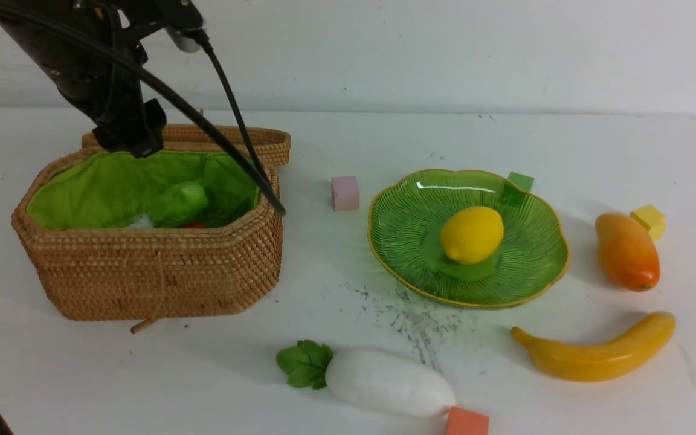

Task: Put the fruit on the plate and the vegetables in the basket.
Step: Take a chayote with your left arm and place it on the basket on the left, then take a daikon with your left arm and place it on the basket on the left.

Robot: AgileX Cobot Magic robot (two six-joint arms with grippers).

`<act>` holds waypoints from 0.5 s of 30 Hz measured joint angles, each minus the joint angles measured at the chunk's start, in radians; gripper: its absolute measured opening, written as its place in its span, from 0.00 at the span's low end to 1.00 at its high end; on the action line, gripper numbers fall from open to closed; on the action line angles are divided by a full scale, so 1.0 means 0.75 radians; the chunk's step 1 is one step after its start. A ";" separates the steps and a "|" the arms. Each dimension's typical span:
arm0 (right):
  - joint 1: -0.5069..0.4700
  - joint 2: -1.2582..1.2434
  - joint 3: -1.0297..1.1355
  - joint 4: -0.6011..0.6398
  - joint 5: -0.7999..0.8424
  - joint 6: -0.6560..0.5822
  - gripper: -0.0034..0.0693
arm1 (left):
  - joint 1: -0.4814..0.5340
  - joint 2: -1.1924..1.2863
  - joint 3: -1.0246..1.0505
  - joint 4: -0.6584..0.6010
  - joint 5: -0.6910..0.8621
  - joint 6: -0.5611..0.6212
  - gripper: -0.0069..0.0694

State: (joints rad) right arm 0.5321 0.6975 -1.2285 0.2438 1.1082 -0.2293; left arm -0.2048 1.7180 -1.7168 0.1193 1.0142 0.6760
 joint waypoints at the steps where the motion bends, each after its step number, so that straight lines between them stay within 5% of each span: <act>1: 0.000 0.000 0.000 0.000 0.000 0.000 0.32 | 0.000 0.000 0.000 -0.017 0.005 -0.023 0.72; 3: 0.000 0.000 0.000 0.000 0.000 0.000 0.32 | -0.003 -0.002 0.000 -0.069 0.020 -0.071 0.63; 9: 0.000 0.000 0.000 0.001 -0.001 0.000 0.33 | -0.168 -0.060 0.002 -0.127 0.198 -0.122 0.12; 15: 0.000 0.000 0.000 0.001 -0.001 0.000 0.34 | -0.379 -0.151 0.006 -0.077 0.297 -0.298 0.07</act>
State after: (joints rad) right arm 0.5321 0.6975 -1.2285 0.2446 1.1072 -0.2293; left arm -0.4892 1.6044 -1.7126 0.0616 1.2367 0.4524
